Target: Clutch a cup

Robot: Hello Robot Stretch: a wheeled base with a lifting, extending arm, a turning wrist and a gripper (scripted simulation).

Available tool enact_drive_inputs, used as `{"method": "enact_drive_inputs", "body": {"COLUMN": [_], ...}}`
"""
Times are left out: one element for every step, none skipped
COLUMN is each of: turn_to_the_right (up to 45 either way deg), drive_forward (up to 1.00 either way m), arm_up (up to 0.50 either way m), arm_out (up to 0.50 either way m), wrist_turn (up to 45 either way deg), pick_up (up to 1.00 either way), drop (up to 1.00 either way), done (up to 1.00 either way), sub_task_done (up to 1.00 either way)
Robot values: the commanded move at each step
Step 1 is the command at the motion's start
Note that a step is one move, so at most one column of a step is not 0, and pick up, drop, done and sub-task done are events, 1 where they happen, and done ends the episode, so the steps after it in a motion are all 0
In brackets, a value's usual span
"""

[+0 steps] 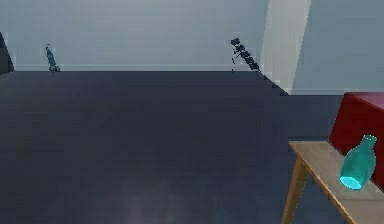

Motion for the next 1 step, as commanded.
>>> {"method": "enact_drive_inputs", "body": {"turn_to_the_right": [0.0], "drive_forward": [0.00], "arm_up": [0.50], "arm_out": [0.00], "wrist_turn": [0.0], "pick_up": [0.00], "drop": [0.00], "done": [0.00], "sub_task_done": [0.00]}}
